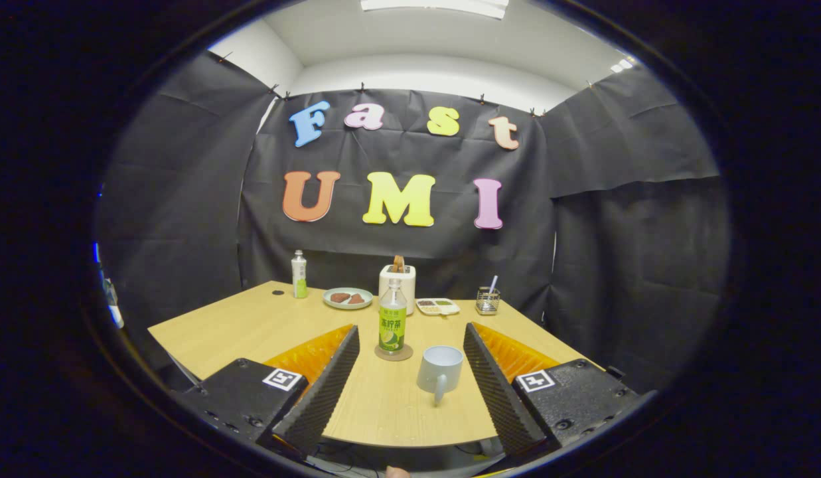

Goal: Take the bottle from table, then pour the juice into the cup, finally place the bottle on the coaster

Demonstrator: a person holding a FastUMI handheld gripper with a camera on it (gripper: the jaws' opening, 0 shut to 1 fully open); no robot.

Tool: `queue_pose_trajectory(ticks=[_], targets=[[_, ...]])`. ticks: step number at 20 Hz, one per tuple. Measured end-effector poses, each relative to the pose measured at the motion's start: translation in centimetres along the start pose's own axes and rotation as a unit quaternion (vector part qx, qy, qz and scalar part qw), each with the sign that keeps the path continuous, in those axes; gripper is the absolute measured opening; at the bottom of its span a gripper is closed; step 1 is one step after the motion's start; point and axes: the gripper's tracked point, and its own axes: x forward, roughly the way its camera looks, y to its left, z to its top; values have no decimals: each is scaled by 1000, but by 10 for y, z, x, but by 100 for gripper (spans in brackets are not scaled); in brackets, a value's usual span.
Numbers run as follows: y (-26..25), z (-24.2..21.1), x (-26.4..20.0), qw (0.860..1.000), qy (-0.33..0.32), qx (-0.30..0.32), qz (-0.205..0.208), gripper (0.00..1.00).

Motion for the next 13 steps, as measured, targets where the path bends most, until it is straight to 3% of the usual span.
queue_pose_trajectory(ticks=[13], targets=[[-16, 5, -4, 1000, -20, 12, -12, 100]])
